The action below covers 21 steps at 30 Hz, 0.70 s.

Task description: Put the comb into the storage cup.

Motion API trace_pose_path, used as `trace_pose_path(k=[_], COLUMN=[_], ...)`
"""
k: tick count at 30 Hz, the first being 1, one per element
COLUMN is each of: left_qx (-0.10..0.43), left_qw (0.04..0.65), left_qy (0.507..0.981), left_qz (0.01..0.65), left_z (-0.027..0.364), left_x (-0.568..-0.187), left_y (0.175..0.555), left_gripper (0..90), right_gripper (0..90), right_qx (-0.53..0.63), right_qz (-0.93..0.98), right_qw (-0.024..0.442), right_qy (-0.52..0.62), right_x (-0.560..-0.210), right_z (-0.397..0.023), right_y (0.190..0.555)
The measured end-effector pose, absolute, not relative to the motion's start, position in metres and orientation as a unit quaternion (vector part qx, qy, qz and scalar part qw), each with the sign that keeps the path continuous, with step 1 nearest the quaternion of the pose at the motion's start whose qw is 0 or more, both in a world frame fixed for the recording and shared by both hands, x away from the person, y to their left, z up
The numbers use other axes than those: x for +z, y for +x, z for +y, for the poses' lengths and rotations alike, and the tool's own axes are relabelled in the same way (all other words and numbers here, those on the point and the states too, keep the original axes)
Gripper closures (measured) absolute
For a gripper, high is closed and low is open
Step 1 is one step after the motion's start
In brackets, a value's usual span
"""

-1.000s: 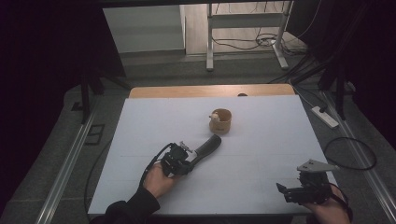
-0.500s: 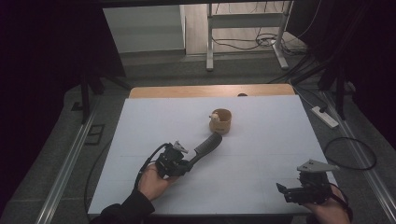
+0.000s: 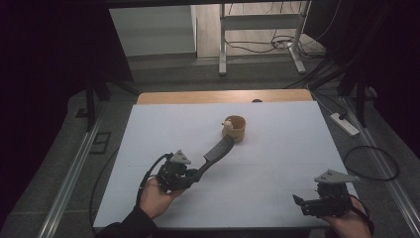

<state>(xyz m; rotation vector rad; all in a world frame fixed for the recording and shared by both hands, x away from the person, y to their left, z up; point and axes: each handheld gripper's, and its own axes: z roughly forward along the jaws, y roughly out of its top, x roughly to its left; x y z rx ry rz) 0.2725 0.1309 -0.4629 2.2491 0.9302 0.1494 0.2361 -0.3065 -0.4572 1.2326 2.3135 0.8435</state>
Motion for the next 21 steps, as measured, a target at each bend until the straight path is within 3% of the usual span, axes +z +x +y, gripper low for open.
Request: trace_pose_path(k=[21], left_qx=[0.058], left_qw=[0.407], left_qy=[0.839], left_qz=[0.357], left_z=[0.145], left_x=[-0.454], left_y=[0.251], left_gripper=[72.0], right_gripper=[0.7], right_qx=[0.31], right_qz=[0.827], right_qw=[0.193], right_qy=[0.428], right_x=[-0.456], right_z=[-0.306], right_y=[0.234])
